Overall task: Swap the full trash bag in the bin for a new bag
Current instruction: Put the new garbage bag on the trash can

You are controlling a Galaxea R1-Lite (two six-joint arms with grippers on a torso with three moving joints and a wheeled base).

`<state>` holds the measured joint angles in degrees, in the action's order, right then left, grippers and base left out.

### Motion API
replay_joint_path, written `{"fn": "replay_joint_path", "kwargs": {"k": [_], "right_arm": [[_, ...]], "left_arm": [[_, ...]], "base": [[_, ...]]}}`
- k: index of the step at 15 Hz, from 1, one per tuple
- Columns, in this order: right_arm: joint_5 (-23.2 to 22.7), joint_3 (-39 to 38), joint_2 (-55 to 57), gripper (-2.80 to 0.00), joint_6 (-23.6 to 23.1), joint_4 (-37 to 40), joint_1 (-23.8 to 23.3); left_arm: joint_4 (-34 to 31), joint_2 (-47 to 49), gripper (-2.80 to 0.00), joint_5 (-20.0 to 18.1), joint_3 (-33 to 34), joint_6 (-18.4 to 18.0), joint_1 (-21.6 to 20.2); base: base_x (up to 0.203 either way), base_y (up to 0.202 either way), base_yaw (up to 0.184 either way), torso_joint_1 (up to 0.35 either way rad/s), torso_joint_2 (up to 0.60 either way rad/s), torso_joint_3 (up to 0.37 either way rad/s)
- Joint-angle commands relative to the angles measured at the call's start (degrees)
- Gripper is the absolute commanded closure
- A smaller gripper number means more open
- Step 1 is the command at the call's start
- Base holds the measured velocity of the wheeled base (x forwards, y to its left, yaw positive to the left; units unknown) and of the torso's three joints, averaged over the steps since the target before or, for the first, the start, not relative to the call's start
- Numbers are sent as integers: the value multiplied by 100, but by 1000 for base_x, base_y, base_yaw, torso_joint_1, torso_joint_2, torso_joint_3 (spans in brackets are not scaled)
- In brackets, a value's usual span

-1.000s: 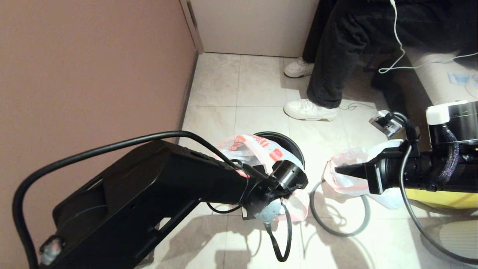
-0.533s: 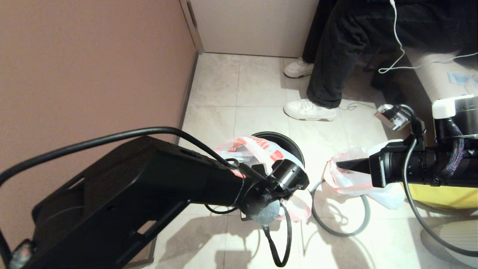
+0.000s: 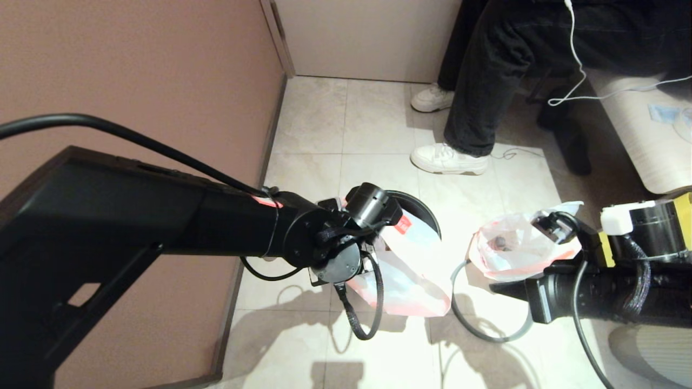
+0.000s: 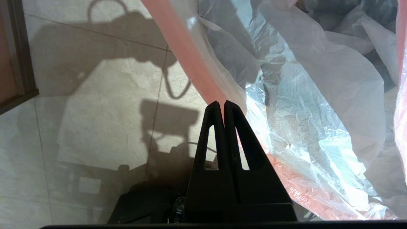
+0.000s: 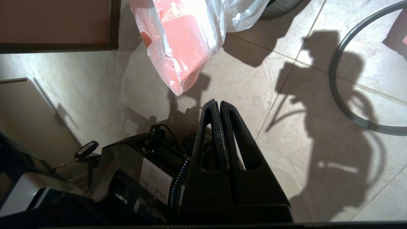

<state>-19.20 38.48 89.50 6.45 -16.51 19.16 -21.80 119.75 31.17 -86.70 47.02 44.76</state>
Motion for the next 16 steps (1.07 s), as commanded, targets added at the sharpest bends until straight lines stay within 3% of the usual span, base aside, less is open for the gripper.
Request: {"fn": "replay_joint_path", "kwargs": {"k": [1, 3, 7, 8, 12, 16], "right_arm": [[551, -539, 0, 0, 109, -779, 442], [1414, -970, -22, 0, 378, -1560, 1249], [3268, -1276, 32, 0, 791, -1863, 2494], [3503, -1254, 140, -280, 880, -1889, 2581], [4117, -1011, 884, -280, 1801, -2071, 2668], [4654, -782, 1933, -280, 2016, -3209, 2672]], "left_arm": [[-8, -98, 0, 18, 84, 32, -32], [0, -170, 0, -12, 257, 35, -12], [132, -189, 0, -23, 624, 35, -6], [219, -181, 0, -23, 606, 27, -4], [634, -136, 0, 3, 604, 27, 33], [895, -127, 0, 12, 742, 18, 60]], "base": [[0, 0, 0, 0, 0, 0], [0, 0, 0, 0, 0, 0], [0, 0, 0, 0, 0, 0], [0, 0, 0, 0, 0, 0], [0, 0, 0, 0, 0, 0], [0, 0, 0, 0, 0, 0]]}}
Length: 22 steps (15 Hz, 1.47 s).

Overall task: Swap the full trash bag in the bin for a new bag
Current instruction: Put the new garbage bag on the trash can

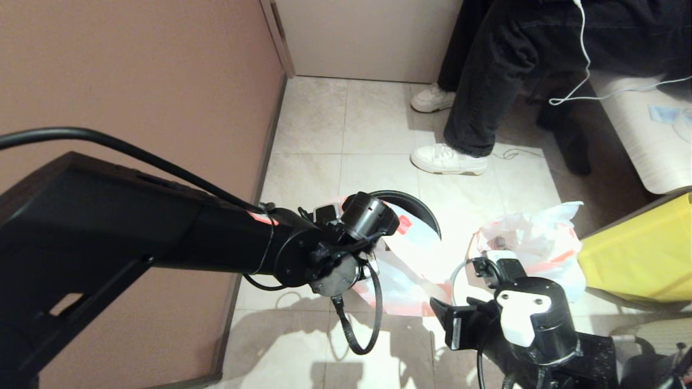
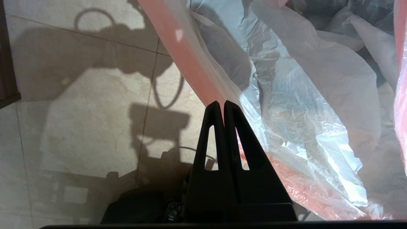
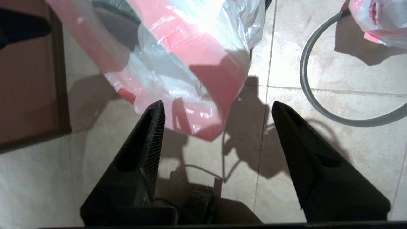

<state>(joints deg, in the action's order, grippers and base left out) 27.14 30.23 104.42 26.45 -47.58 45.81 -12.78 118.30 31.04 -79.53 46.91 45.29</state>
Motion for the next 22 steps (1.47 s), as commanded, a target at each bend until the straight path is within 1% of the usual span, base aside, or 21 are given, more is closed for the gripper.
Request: {"fn": "replay_joint_path", "kwargs": {"k": [1, 4, 7, 9, 10, 13, 17, 19, 20, 22], "right_arm": [[179, 136, 612, -280, 23, -209, 7], [588, 318, 815, -280, 35, -269, -111], [741, 563, 836, -280, 92, -269, -299], [789, 735, 939, -280, 173, -269, -460], [802, 783, 1005, 0, 177, -269, -528], [940, 914, 1185, 0, 185, -278, -634], [923, 1010, 1224, 0, 308, -287, -624], [900, 1009, 1354, 0, 322, -287, -619], [827, 1011, 1412, 0, 325, -297, -619], [462, 1011, 1431, 0, 325, -305, -617]], "left_arm": [[3, 27, 0, 16, 41, 29, -15], [32, 46, 0, -1, 43, 29, -94], [284, 44, 0, 8, 131, 29, -90], [301, 44, 0, 8, 189, 29, -99], [302, 44, 0, 8, 226, 29, -107], [416, 53, 0, 8, 298, 29, -125], [434, 79, 0, 8, 303, 12, -117], [423, 171, 0, -10, 452, 20, -117], [406, 303, 0, 1, 433, 29, -144], [337, 440, 0, 0, 219, 61, -299]], "base": [[0, 0, 0, 0, 0, 0], [0, 0, 0, 0, 0, 0], [0, 0, 0, 0, 0, 0], [0, 0, 0, 0, 0, 0], [0, 0, 0, 0, 0, 0], [0, 0, 0, 0, 0, 0], [0, 0, 0, 0, 0, 0], [0, 0, 0, 0, 0, 0], [0, 0, 0, 0, 0, 0], [0, 0, 0, 0, 0, 0]]}}
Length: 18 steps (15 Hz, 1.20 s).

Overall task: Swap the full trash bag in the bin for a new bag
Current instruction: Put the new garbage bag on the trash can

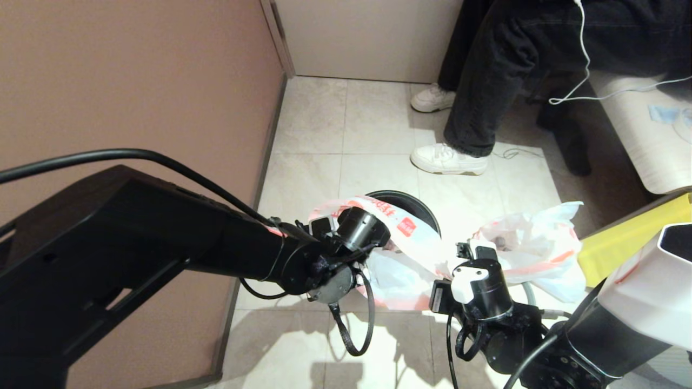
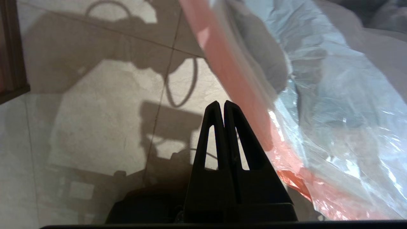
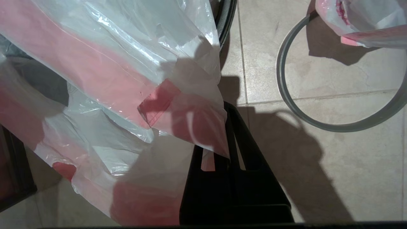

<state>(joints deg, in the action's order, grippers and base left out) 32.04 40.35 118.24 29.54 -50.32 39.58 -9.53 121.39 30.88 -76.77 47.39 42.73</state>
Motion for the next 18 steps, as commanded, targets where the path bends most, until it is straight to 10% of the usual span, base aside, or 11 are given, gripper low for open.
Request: {"fn": "replay_joint_path", "kwargs": {"k": [1, 3, 4, 12, 13, 18], "right_arm": [[-32, -1, 50, 0, 17, -30, 6], [-39, -1, 15, 0, 8, -30, -3], [-32, -1, 7, 0, 8, -30, -3], [-40, 8, -226, 0, -25, -21, -21], [-40, 8, -248, 0, -27, -21, -32], [-49, -38, -302, 0, -27, -4, -132]], "left_arm": [[-114, 139, 0, 19, -116, 102, -71], [-442, 135, 0, 18, -163, 384, -55], [-481, 113, -280, 20, -152, 468, -63], [380, 749, -280, -61, -475, 107, -288], [400, 933, 0, -47, -750, 37, -354], [408, 1050, 0, 25, -949, -149, -485]], "base": [[0, 0, 0, 0, 0, 0], [0, 0, 0, 0, 0, 0], [0, 0, 0, 0, 0, 0], [0, 0, 0, 0, 0, 0], [0, 0, 0, 0, 0, 0], [0, 0, 0, 0, 0, 0]]}}
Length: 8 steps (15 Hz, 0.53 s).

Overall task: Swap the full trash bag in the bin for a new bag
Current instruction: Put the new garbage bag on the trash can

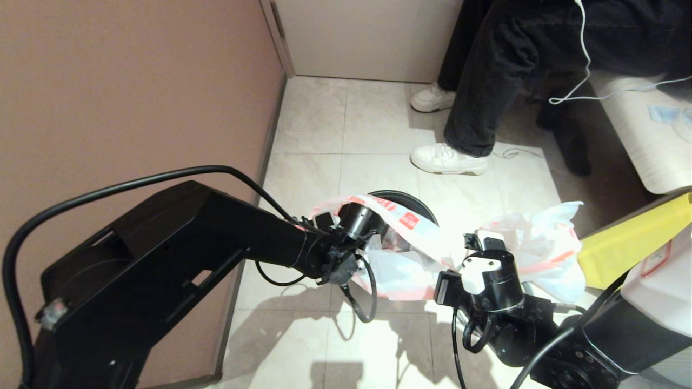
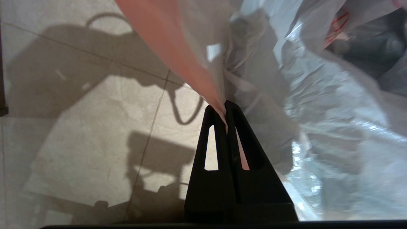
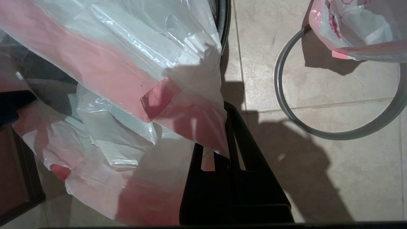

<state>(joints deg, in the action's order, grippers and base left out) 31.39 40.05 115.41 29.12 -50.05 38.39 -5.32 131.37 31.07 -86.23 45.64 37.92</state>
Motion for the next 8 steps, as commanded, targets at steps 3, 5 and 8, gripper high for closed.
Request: {"fn": "replay_joint_path", "kwargs": {"k": [3, 5, 8], "right_arm": [[8, -64, 81, 0, 23, -22, -55], [3, -63, 280, 0, 20, -8, -105], [-184, 85, 906, 0, 12, -18, -211]], "left_arm": [[41, -182, 0, 74, 464, 55, -11], [60, -301, 0, 75, 779, 103, 15], [83, -61, 0, 75, 848, 109, -12]], "base": [[0, 0, 0, 0, 0, 0], [0, 0, 0, 0, 0, 0], [0, 0, 0, 0, 0, 0]]}}
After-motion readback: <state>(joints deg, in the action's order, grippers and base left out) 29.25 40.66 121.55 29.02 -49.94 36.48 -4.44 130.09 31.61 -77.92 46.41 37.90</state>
